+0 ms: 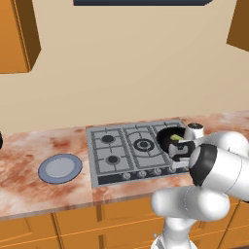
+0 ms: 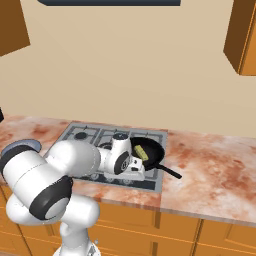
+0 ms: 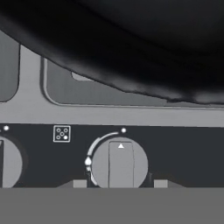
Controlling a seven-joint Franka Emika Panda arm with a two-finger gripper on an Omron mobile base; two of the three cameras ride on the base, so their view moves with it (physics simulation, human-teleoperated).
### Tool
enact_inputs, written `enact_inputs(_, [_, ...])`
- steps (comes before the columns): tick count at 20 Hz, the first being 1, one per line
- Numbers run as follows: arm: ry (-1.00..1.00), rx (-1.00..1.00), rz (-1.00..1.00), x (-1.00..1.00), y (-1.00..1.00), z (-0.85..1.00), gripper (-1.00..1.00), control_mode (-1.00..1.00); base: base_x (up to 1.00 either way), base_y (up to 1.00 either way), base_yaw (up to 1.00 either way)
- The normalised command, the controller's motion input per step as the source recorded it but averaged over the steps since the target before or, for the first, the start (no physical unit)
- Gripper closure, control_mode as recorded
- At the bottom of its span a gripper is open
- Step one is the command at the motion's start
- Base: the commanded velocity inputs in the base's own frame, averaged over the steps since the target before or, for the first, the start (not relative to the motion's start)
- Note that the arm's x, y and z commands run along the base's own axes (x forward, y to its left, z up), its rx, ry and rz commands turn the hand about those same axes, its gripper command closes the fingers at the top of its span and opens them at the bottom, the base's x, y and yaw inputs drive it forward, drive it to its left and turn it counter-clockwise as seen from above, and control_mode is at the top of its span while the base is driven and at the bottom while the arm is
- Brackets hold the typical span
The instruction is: Pick up the butter stick and place it in the pan. Then turn on the burner for the pan.
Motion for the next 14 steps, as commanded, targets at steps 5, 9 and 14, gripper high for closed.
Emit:
enact_inputs(5, [-0.01, 0.00, 0.03, 0.00, 0.00, -0.09, 1.00, -1.00, 0.00, 0.00, 0.00])
enact_inputs(9, [-0.02, 0.00, 0.07, 0.00, 0.00, -0.17, 1.00, -1.00, 0.00, 0.00, 0.00])
enact_inputs(14, [-0.02, -0.01, 0.12, 0.00, 0.04, -0.24, 1.00, -1.00, 0.00, 0.00, 0.00])
